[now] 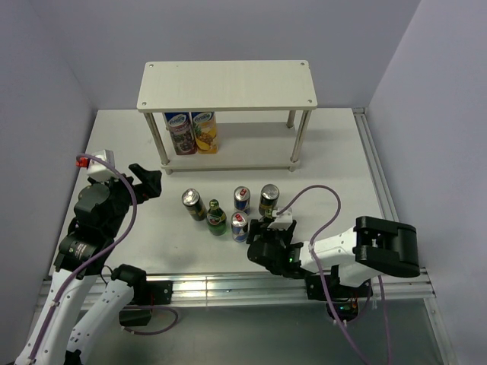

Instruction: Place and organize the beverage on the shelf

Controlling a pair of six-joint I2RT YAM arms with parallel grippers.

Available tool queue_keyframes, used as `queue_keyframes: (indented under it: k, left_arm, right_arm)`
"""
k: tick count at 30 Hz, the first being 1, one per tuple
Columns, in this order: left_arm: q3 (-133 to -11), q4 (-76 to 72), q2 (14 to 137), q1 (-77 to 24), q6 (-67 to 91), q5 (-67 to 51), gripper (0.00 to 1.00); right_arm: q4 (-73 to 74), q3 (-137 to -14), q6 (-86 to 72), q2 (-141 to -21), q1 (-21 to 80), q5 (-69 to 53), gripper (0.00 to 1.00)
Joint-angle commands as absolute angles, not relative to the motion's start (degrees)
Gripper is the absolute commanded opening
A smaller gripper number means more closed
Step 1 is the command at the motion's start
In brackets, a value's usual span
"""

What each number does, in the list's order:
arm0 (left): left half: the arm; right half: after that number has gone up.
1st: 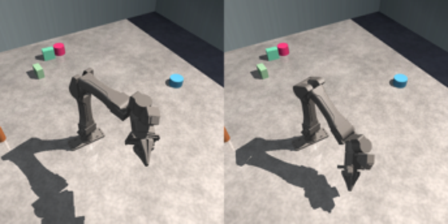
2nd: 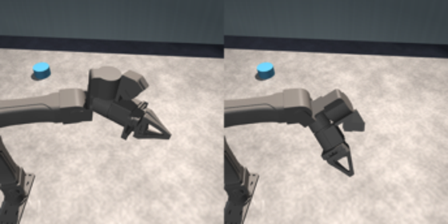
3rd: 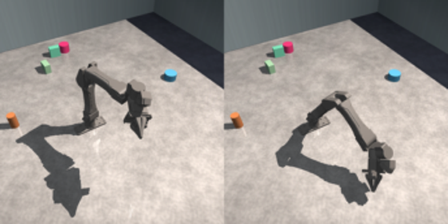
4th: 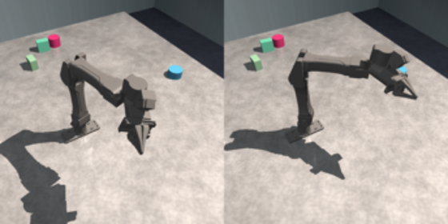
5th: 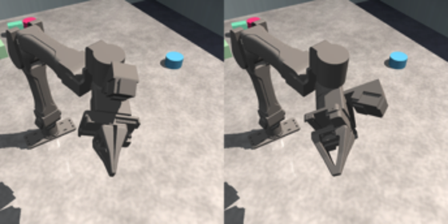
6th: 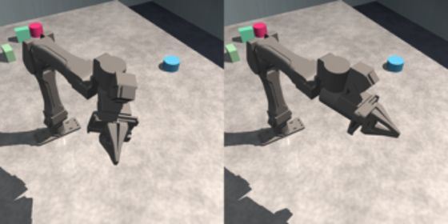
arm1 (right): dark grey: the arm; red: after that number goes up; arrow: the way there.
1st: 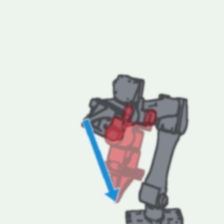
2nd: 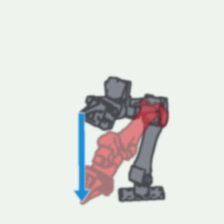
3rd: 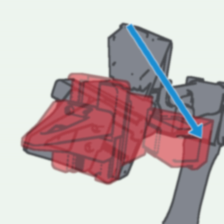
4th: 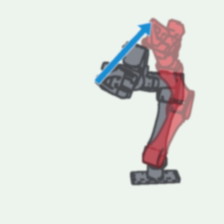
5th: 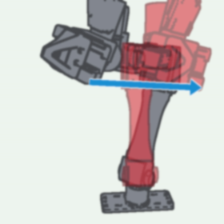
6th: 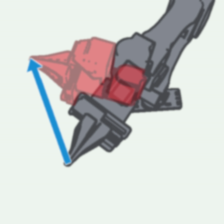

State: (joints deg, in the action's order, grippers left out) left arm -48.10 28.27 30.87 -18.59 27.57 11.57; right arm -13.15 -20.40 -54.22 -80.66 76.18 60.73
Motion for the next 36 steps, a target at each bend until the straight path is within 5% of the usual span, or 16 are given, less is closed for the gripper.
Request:
queue_keyframes:
  k: [1,4,9,11,12,16,25,29,36]
  left_arm:
    - [-48.1,26.2,30.3,-18.6,26.0,10.5,0.99]
    - [-48.1,26.1,30.6,-18.7,26.0,10.1,0.99]
    - [-48.2,26.1,31.0,-18.7,26.0,9.8,0.99]
    - [-48.1,26.2,30.9,-18.7,26.0,9.8,0.99]
    - [-48.1,25.9,30.9,-18.7,25.9,9.8,0.99]
    - [-48.1,25.9,31.2,-18.7,25.9,9.6,0.99]
    - [-48.1,26.0,30.9,-18.6,25.9,9.4,0.99]
    - [-48.2,26.1,31.3,-18.6,25.8,9.0,0.99]
    - [-48.1,26.2,31.2,-18.6,25.9,9.0,0.99]
  right_arm:
    - [-15.8,-21.4,-53.6,-82.9,75.9,61.6,0.98]
    - [-16.5,-21.4,-53.6,-83.9,75.8,62.5,0.94]
    - [-17.6,-21.4,-53.1,-85.8,75.4,63.3,0.55]
    - [-16.7,-22.3,-53.3,-86.7,75.3,63.1,0.08]
    - [-15.0,-22.9,-54.6,-86.9,75.3,63.2,0.00]
    - [-2.8,-25.8,-59.4,-85.5,76.0,63.7,0.00]
    - [27.6,-40.0,-58.1,-61.7,82.4,69.7,0.00]
    - [20.5,-47.2,-39.6,-52.3,81.7,70.3,0.00]
    - [2.0,-60.6,-9.7,-52.7,70.5,61.9,0.00]
